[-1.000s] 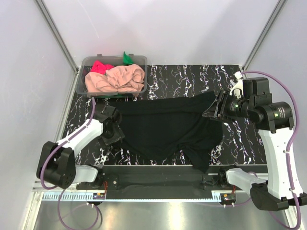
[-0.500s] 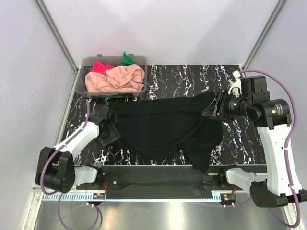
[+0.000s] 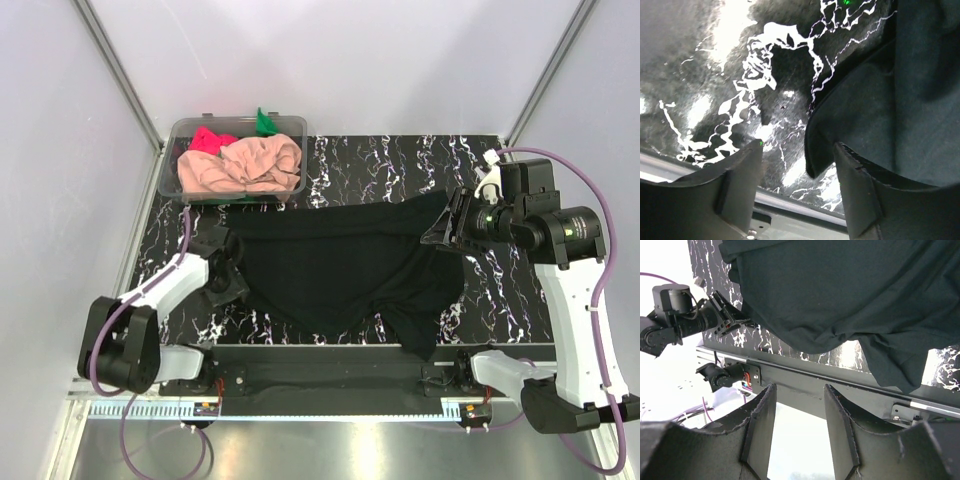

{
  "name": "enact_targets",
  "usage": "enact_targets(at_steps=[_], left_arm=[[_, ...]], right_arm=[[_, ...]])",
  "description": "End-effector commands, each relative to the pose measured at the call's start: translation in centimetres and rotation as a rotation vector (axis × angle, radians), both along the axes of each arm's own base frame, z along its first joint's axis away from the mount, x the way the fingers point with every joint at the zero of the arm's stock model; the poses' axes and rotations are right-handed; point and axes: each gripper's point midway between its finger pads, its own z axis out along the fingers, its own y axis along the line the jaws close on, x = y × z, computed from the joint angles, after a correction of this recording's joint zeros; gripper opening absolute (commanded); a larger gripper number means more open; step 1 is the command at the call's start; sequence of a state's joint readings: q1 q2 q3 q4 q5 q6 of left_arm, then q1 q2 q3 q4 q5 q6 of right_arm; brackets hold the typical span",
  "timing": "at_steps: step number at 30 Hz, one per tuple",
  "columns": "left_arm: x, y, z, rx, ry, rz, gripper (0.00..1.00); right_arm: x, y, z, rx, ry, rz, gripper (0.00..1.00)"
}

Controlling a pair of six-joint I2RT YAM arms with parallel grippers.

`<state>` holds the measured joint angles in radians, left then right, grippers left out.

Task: Fold and stack the t-shirts
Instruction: Fold the tshirt

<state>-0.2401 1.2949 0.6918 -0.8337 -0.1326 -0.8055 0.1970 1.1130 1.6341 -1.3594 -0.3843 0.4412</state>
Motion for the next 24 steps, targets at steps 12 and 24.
enact_targets(at_steps=[12, 24], left_arm=[[-0.2, -0.3, 0.9, -0.036, -0.032, -0.004, 0.00], [-4.1, 0.7, 11.4, -0.030, -0.049, -0.016, 0.00]], right_arm=[[-5.0, -0.5, -1.6, -0.033, 0.213, 0.038, 0.50], [-4.5, 0.4, -0.7, 0.021, 0.186, 0.064, 0.50]])
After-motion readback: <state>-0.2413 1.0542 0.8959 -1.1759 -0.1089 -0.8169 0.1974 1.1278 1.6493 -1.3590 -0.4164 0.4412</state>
